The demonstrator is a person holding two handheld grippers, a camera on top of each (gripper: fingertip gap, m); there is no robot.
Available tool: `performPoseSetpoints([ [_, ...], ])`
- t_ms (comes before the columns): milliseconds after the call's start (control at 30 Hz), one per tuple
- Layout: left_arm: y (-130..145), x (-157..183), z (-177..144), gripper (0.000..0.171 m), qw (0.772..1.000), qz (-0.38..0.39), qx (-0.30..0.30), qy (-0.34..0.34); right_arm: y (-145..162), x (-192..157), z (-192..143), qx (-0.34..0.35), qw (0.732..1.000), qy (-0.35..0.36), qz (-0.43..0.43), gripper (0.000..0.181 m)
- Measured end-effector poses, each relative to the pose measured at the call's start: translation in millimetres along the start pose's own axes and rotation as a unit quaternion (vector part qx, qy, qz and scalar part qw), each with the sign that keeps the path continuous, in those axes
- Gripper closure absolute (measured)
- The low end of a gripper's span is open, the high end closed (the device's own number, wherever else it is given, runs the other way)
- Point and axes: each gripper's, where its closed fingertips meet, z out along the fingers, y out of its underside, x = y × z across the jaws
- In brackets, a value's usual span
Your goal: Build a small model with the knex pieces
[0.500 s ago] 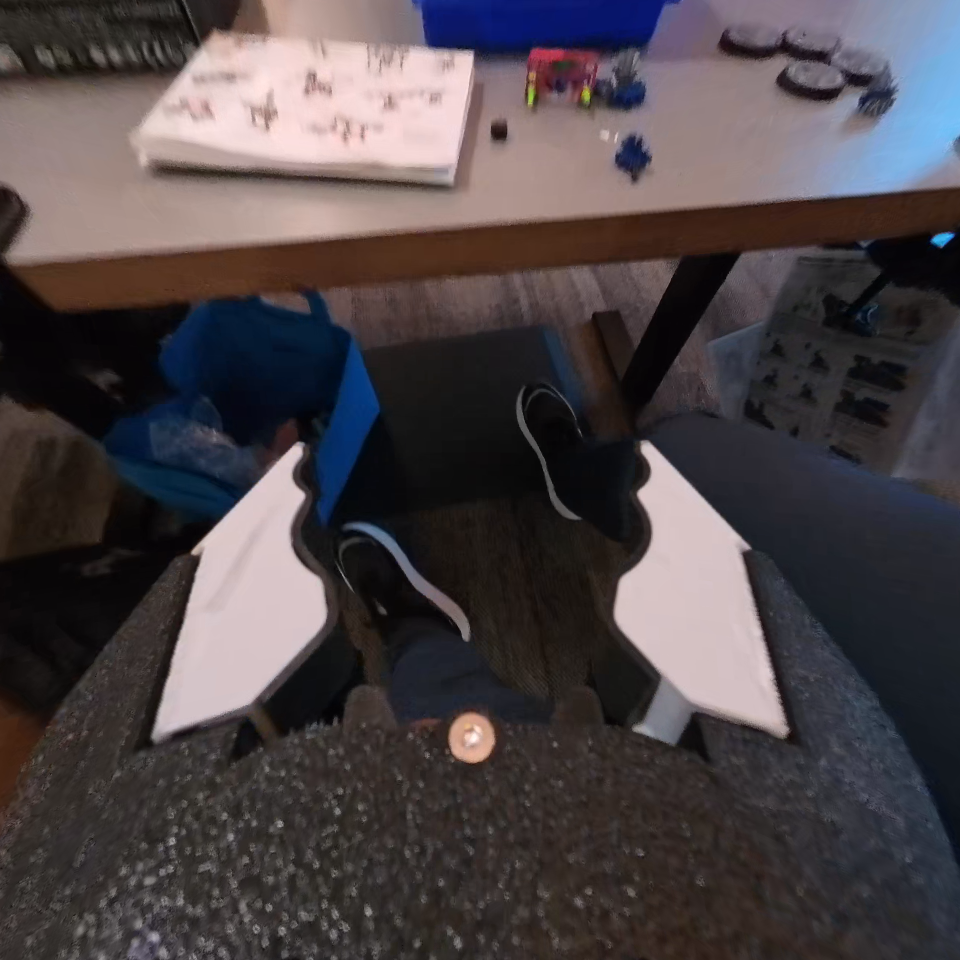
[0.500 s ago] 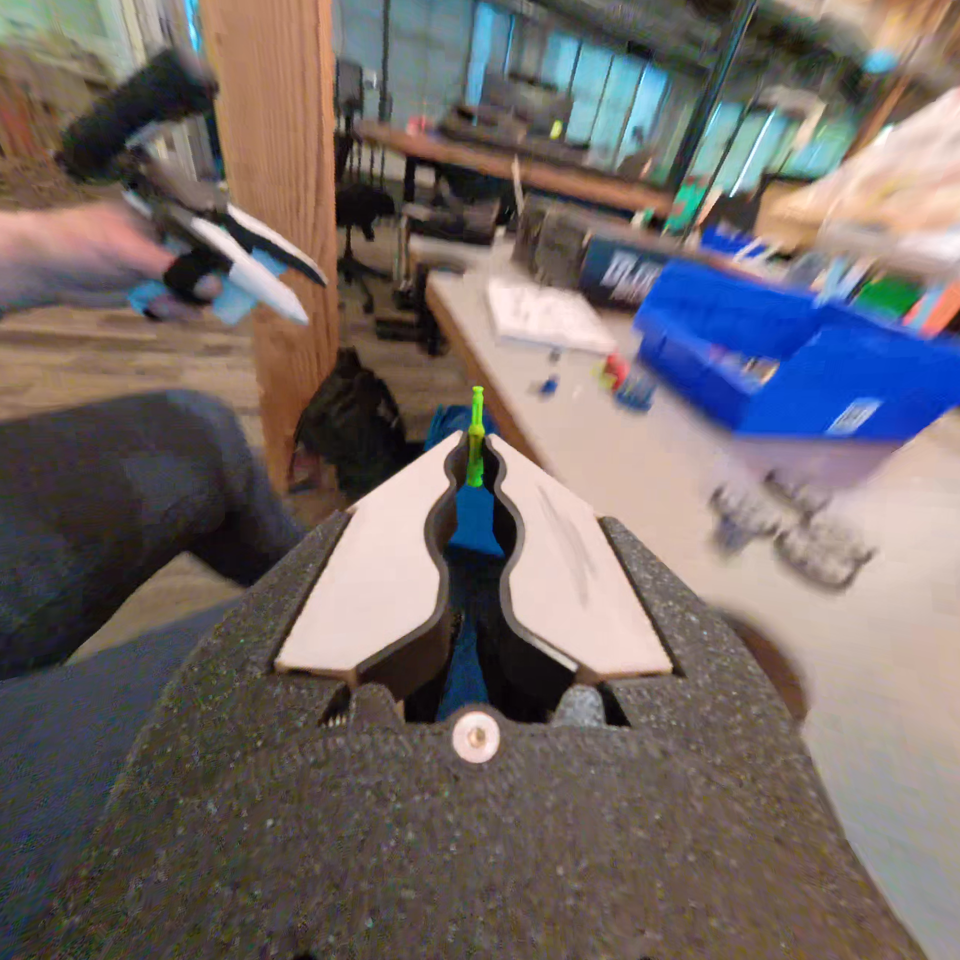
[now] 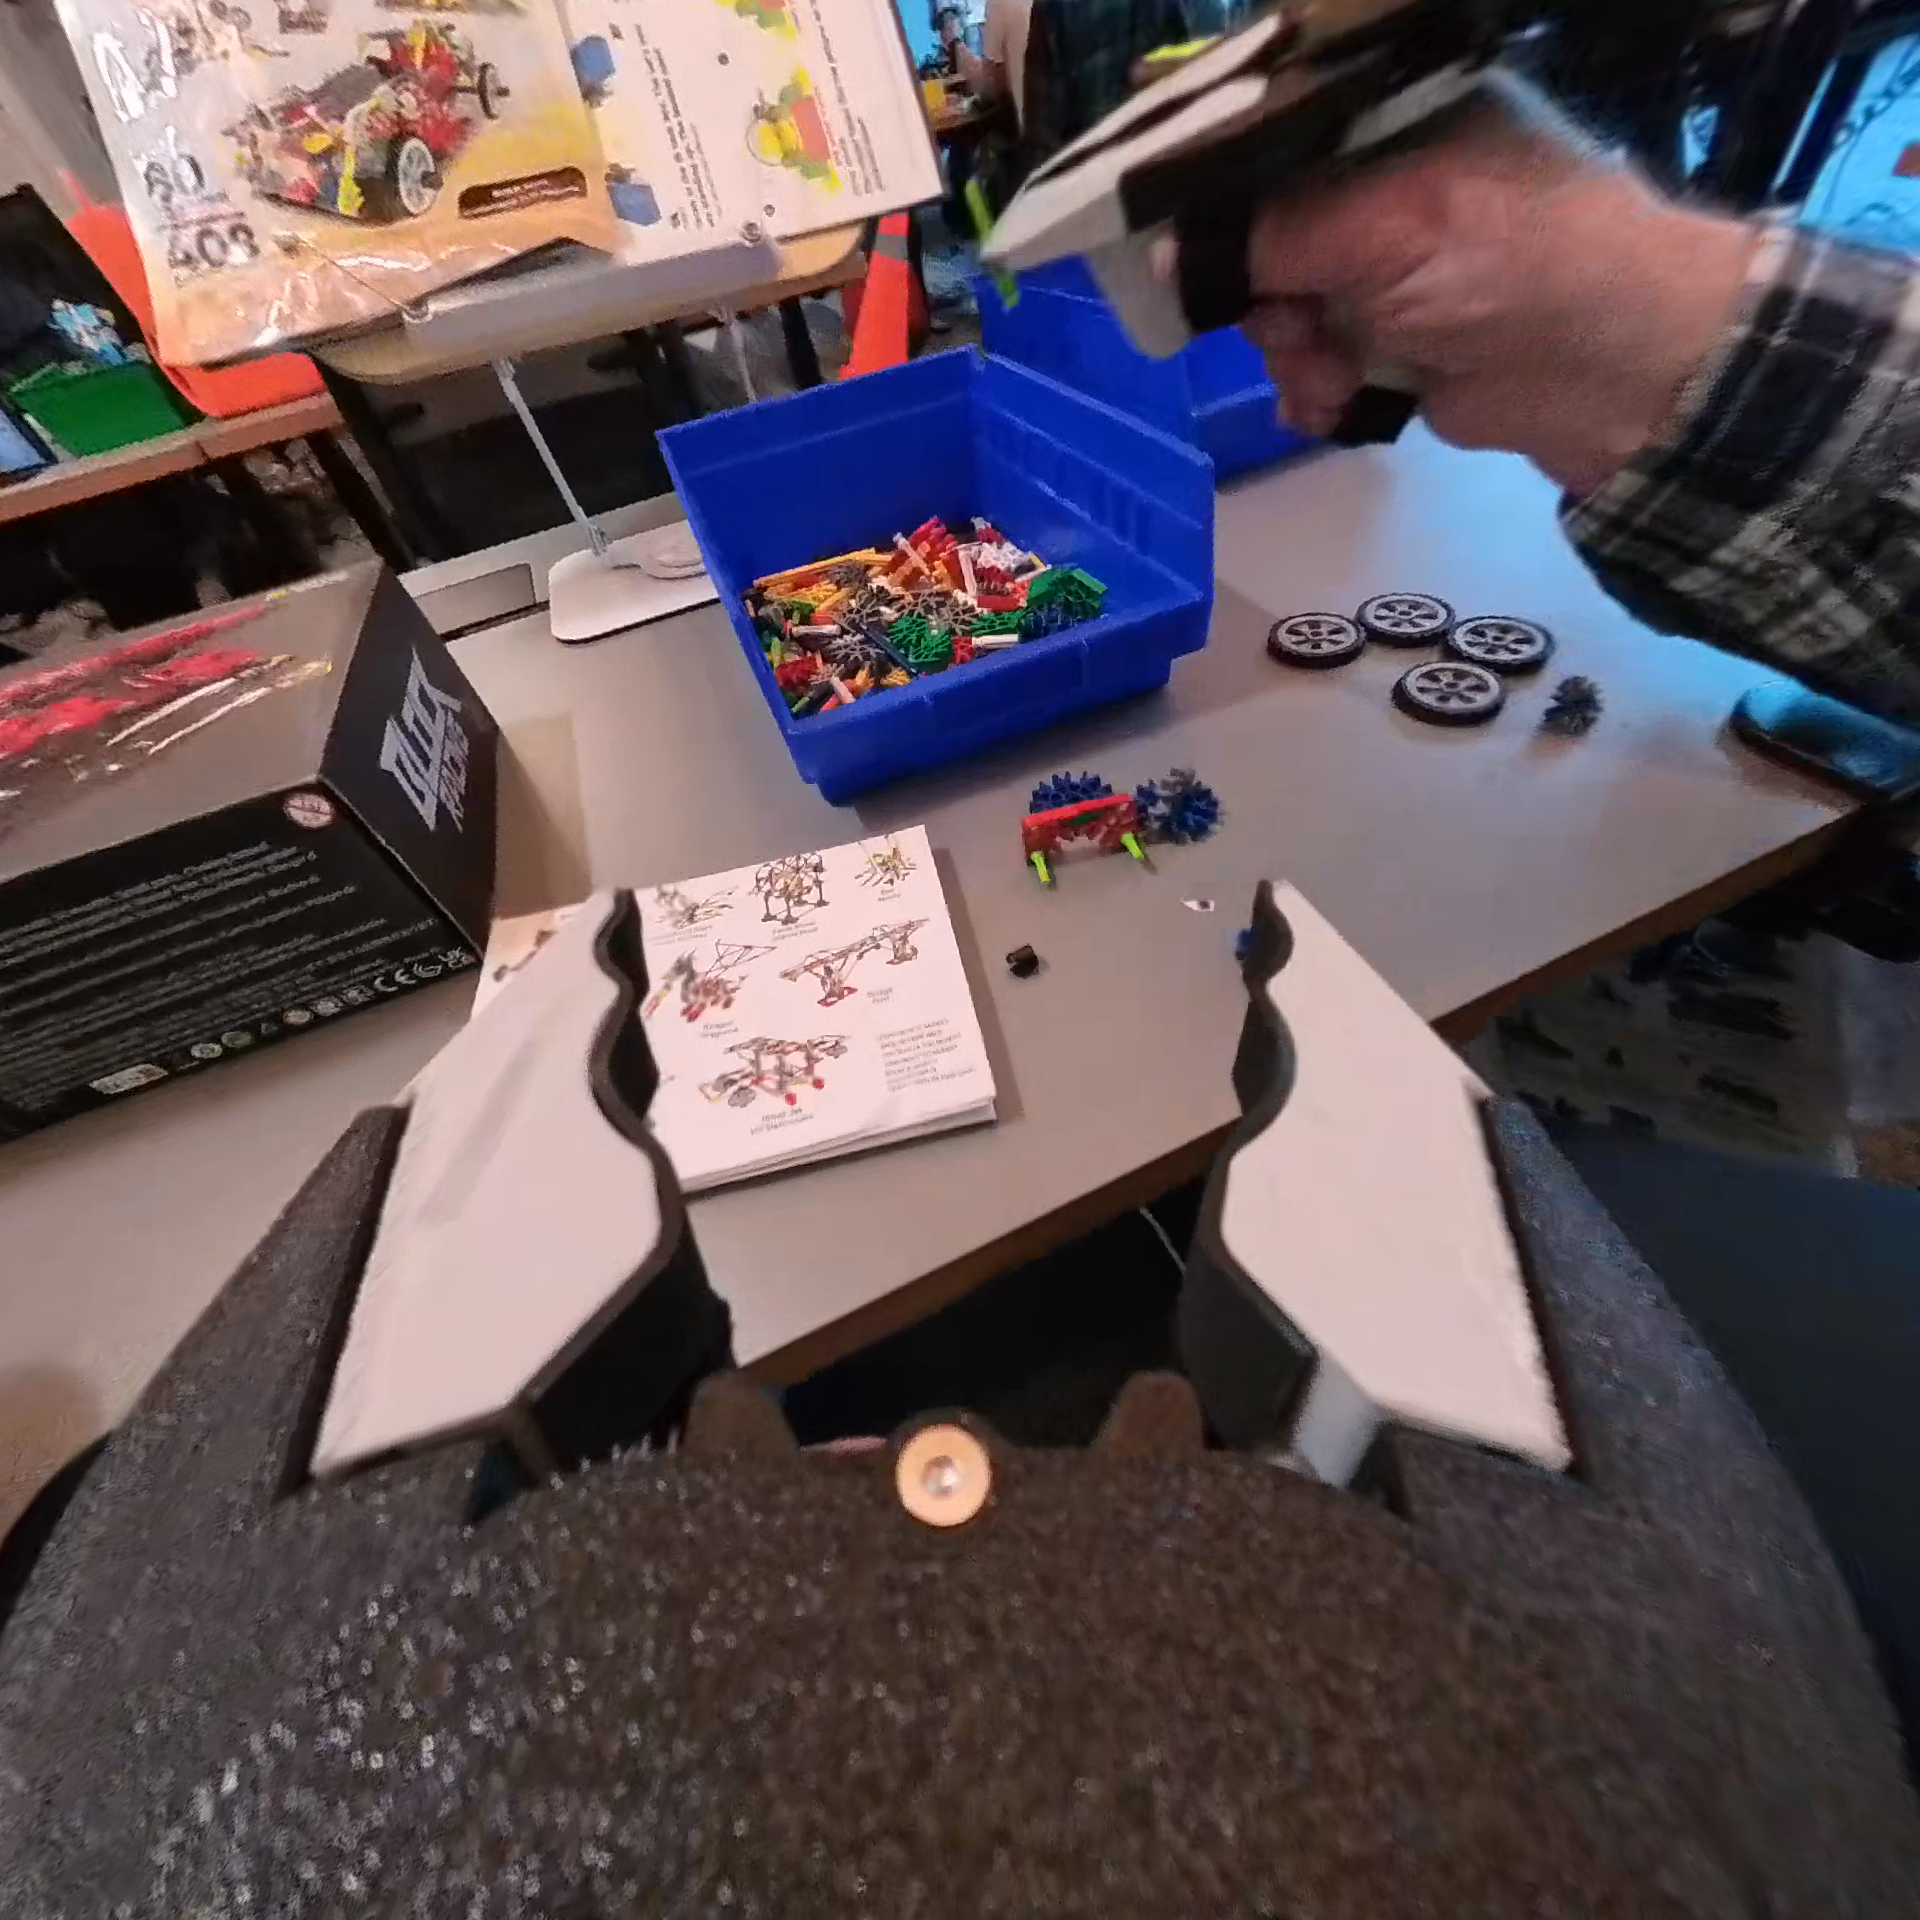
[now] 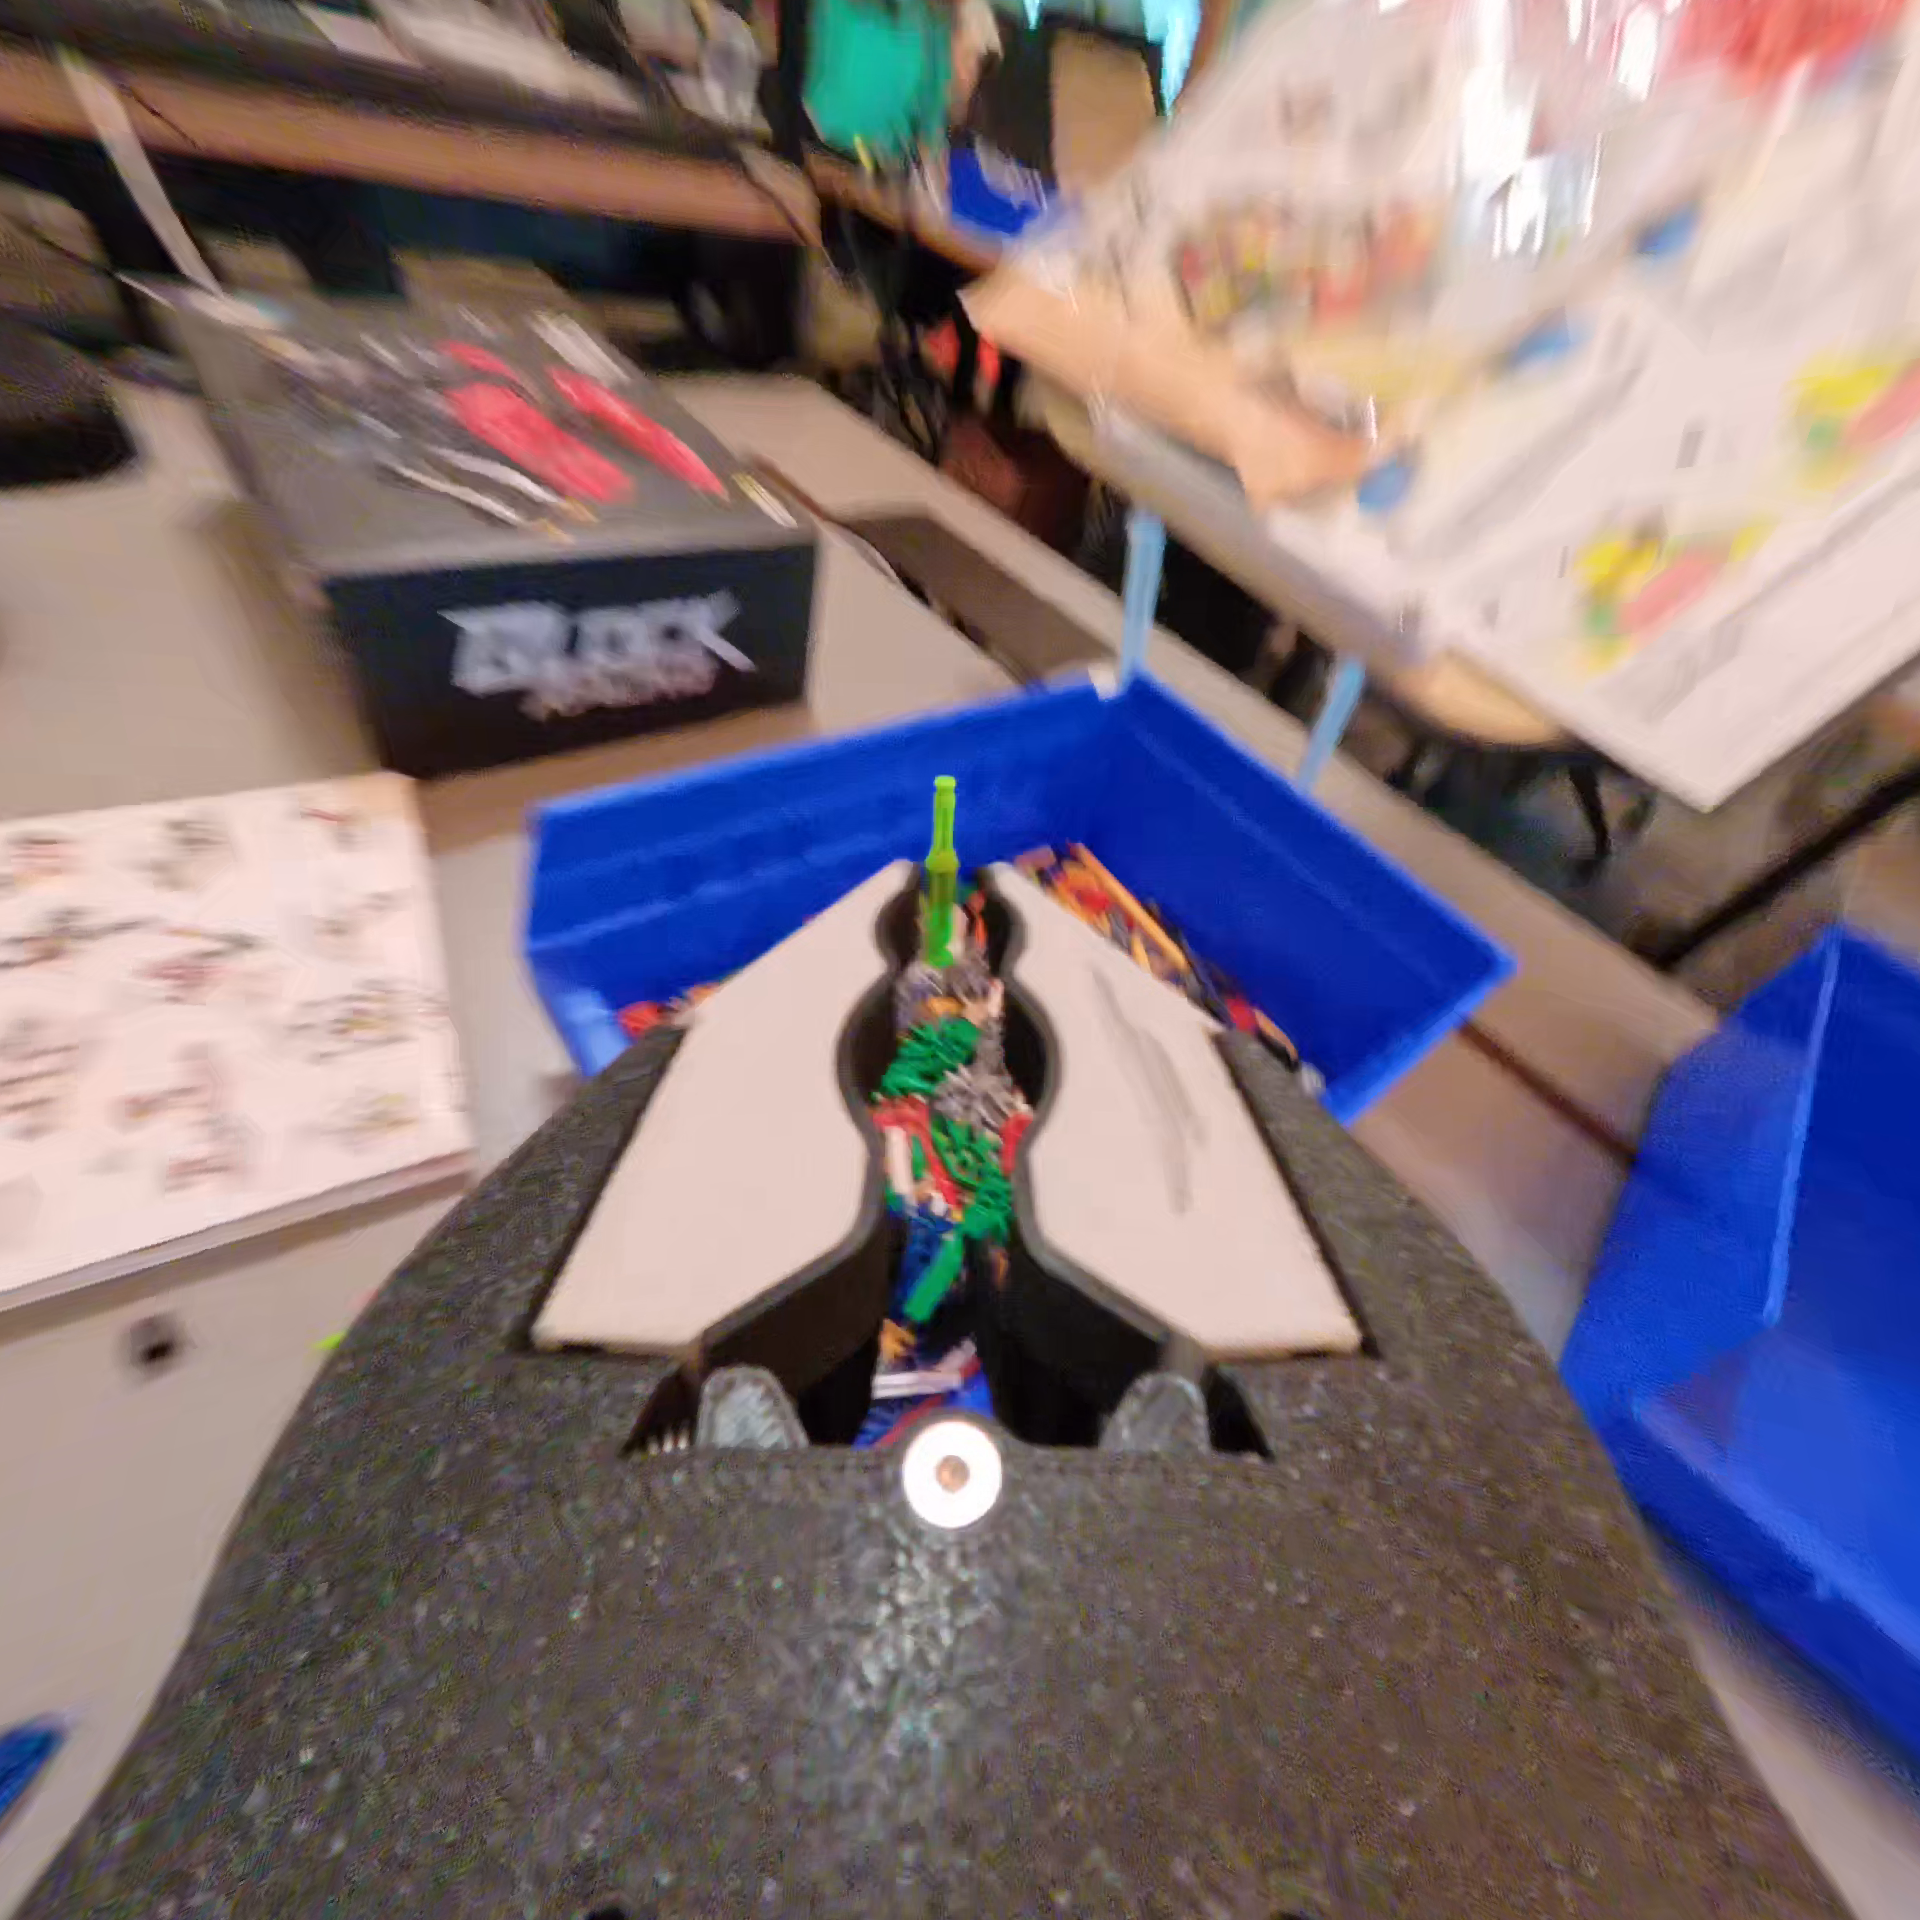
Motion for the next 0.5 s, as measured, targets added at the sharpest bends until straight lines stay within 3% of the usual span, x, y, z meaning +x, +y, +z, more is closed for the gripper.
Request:
performPoseSetpoints([
  [67, -3, -3, 13, 0.06, 1.0, 0.008, -0.008, 0.018, 32, 25, 31, -0.065, 0.997, 0.019, 0.031, 0.136],
  [100, -5, -4, 20, 0.068, 0.999, 0.019, -0.013, 0.028, 42, 32, 39, -0.079, 0.996, 0.016, 0.05, 0.135],
  [133, -4, 0, 27, 0.087, 0.998, 0.034, -0.021, 0.052, 43, 35, 42, -0.074, 0.995, 0.012, 0.067, 0.135],
  [267, 1, 22, 67, 0.11, 0.984, 0.108, -0.056, 0.128, 55, 41, 38, -0.085, 0.993, 0.004, 0.081, 0.131],
  [333, 13, 29, 94, 0.112, 0.972, 0.153, -0.092, 0.152, 46, 35, 31, -0.039, 0.993, -0.02, 0.107, 0.134],
  [500, 53, 43, 153, 0.116, 0.937, 0.225, -0.176, 0.199, 54, 0, 17, -0.034, 0.994, -0.08, 0.059, 0.139],
])
